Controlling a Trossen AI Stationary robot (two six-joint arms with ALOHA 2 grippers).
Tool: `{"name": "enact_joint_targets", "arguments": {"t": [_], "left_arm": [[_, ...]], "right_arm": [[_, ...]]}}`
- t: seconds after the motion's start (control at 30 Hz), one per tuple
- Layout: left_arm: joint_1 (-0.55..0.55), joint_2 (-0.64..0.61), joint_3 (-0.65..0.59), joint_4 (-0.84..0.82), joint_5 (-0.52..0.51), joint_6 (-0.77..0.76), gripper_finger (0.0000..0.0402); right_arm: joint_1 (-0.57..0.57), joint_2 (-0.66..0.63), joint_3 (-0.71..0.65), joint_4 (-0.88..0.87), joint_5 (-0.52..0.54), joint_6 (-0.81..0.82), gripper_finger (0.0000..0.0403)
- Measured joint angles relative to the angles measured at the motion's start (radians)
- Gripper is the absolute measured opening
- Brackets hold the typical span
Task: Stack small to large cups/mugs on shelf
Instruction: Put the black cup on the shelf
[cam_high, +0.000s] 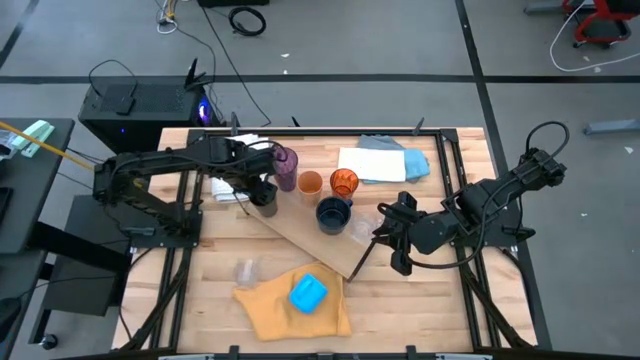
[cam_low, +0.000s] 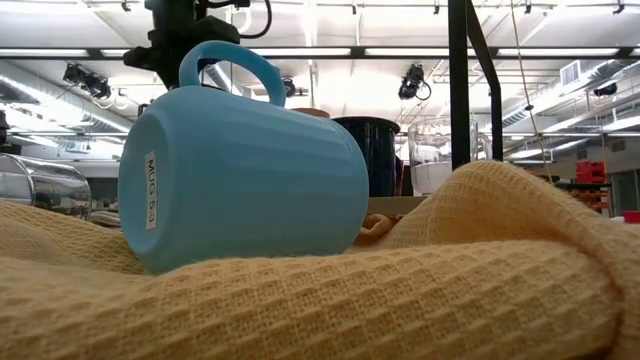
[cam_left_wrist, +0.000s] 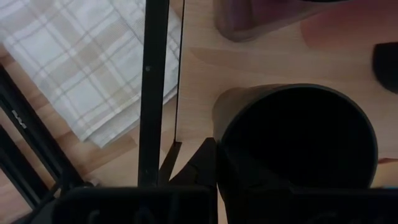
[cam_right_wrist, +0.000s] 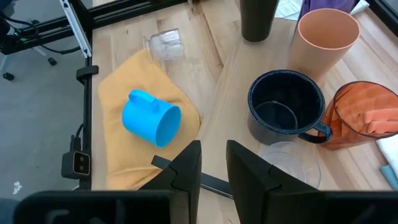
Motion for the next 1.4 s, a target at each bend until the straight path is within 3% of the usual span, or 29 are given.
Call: {"name": "enact_joint_targets", "arguments": {"t": [0.97, 1.4], "left_arm": [[0.01, 0.06, -0.001, 0.044, -0.007, 0.079, 0.0012], [0.01, 0.054, -0.001, 0.044, -0.006, 0.083, 0.0148]], "right_arm": [[0.003, -0.001, 0.0, 0.014, 0.0, 0.003, 0.0082], [0.003, -0.001, 0.0, 0.015, 0.0, 0.005, 0.0082]]}}
